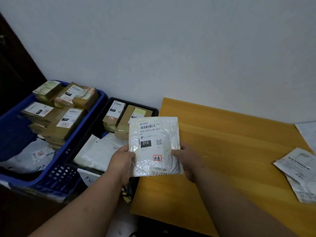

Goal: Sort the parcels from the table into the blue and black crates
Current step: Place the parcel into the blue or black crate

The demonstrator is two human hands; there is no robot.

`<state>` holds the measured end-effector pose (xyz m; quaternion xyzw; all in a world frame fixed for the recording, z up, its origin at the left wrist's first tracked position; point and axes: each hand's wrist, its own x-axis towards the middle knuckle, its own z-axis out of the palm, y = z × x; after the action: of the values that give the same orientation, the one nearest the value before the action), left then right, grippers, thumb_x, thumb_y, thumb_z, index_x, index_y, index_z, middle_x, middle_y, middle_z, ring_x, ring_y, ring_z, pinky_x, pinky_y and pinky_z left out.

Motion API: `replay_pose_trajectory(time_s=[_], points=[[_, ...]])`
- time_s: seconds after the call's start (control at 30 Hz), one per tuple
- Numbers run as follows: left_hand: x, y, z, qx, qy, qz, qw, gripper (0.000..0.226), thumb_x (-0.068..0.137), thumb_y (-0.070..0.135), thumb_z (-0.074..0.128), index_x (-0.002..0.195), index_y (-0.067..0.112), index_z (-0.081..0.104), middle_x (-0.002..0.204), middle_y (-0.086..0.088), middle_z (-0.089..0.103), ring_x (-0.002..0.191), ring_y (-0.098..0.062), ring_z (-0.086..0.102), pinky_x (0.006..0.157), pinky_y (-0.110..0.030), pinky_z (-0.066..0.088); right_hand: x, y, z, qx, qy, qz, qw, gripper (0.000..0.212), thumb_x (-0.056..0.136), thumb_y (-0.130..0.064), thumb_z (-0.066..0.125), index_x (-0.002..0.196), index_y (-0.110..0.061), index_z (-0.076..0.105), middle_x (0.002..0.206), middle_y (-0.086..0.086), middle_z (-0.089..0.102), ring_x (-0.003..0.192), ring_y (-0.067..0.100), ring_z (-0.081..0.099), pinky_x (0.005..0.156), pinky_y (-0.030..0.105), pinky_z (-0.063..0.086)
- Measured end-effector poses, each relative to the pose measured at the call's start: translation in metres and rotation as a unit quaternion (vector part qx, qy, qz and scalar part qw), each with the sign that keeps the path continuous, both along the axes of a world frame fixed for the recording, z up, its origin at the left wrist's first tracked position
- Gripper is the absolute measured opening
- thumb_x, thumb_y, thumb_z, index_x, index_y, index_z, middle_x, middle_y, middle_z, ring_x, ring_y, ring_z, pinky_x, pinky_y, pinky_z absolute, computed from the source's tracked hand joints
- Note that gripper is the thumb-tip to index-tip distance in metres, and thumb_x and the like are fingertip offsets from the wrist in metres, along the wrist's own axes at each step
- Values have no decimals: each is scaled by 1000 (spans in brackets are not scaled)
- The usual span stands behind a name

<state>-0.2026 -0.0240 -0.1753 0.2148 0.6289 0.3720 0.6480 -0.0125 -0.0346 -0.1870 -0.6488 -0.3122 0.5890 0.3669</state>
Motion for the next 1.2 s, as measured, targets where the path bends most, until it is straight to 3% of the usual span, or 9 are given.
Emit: replay_pose_trajectory(time_s=[0.13,0.3,0.4,0.47,0.57,0.73,0.87,1.0,1.2], points=[[-10,5,7,4,12,18,1000,44,90,-15,29,94,13,63,84,-9,69,75,-28,65,51,-32,53,-11,19,0,2,-13,49,999,29,92,4,52,99,-22,63,103,9,72,94,31,71,84,50,59],[-26,21,-5,-14,51,24,998,50,73,-17,32,89,14,68,85,-17,71,78,-41,64,69,-58,51,-22,44,-7,-5,-42,82,996,27,92,2,54,110,-15,63,102,7,71,91,26,70,80,43,60],[-33,26,-19,-27,91,30,995,53,71,-17,37,92,21,67,89,-19,70,87,-46,66,75,-70,51,-29,54,-15,-20,-82,103,991,28,93,-1,55,116,-16,57,97,-1,66,83,16,67,64,28,57],[-40,26,-26,-33,130,38,990,57,77,-15,41,113,22,62,87,-12,68,82,-38,66,67,-51,59,-37,58,-21,-32,-118,110,986,36,91,-1,57,123,-15,51,99,-1,63,82,15,65,59,24,55],[-59,32,-39,-32,186,27,982,61,86,-7,45,140,20,43,86,-5,64,71,-25,59,56,-29,44,-53,67,-29,-45,-164,132,977,51,88,-1,58,131,-19,38,104,3,59,84,19,64,57,26,56],[-100,66,-59,-61,269,-48,960,42,89,-5,39,122,22,39,84,-1,54,79,-29,60,76,-39,51,-92,91,-49,-89,-194,181,960,46,84,0,57,124,-20,45,113,5,54,98,22,56,82,36,56],[-143,89,-80,-68,326,-158,930,34,86,-2,40,105,25,50,98,-4,58,89,-28,59,92,-44,50,-133,106,-71,-153,-233,215,936,36,88,-7,58,121,-20,51,121,5,50,110,24,52,84,30,49],[-180,114,-101,-78,339,-224,910,35,92,0,39,112,19,61,116,-9,54,97,-26,54,86,-33,49,-172,119,-93,-175,-235,220,930,41,86,-8,64,125,-14,54,127,9,51,117,25,53,95,31,48],[-211,130,-130,-100,305,-266,909,39,92,-2,43,121,16,62,133,-15,51,117,-35,53,102,-44,47,-203,126,-120,-213,-223,190,932,43,83,-7,67,123,-13,55,127,12,52,114,26,55,92,31,50]])
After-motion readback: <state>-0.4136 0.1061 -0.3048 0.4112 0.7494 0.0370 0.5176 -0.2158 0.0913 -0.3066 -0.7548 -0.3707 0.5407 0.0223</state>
